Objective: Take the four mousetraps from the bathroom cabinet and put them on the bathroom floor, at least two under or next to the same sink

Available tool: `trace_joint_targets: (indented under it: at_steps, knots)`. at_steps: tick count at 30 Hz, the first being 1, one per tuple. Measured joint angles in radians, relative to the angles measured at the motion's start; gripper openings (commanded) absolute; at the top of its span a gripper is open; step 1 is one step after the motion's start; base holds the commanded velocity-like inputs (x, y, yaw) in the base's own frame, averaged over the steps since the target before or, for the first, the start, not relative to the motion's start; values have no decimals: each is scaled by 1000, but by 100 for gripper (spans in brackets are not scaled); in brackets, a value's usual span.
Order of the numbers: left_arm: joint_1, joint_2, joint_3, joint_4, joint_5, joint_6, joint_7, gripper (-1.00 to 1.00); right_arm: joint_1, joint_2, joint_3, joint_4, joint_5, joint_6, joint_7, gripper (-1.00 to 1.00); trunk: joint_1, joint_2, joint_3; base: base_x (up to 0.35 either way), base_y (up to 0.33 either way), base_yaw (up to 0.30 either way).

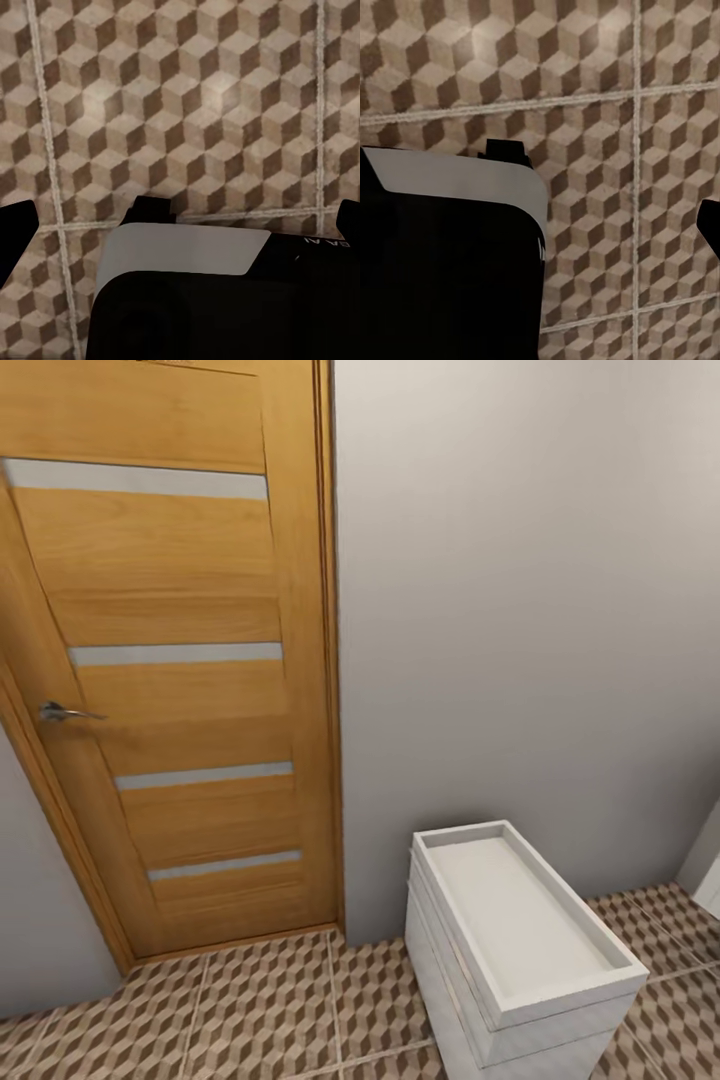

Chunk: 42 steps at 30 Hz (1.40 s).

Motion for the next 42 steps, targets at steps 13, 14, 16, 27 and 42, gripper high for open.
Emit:
trace_joint_targets:
  at_steps: [13,14,16,27,42]
  knots:
    - [0,0,0,0,0,0,0,100,-1,-1,-1,0,-2,-1,-2,100,0,0,0,0,0,47]
    - [0,0,0,0,0,0,0,100,-1,-1,-1,0,-1,-2,-2,100,0,0,0,0,0,122]
    - [0,0,0,0,0,0,0,100,-1,-1,-1,0,1,-3,-2,100,0,0,0,0,0,167]
    - [0,0,0,0,0,0,0,100,0,0,1,0,3,-4,-1,100,0,0,0,0,0,249]
    - [0,0,0,0,0,0,0,100,0,0,0,0,3,-5,-1,100,0,0,0,0,0,296]
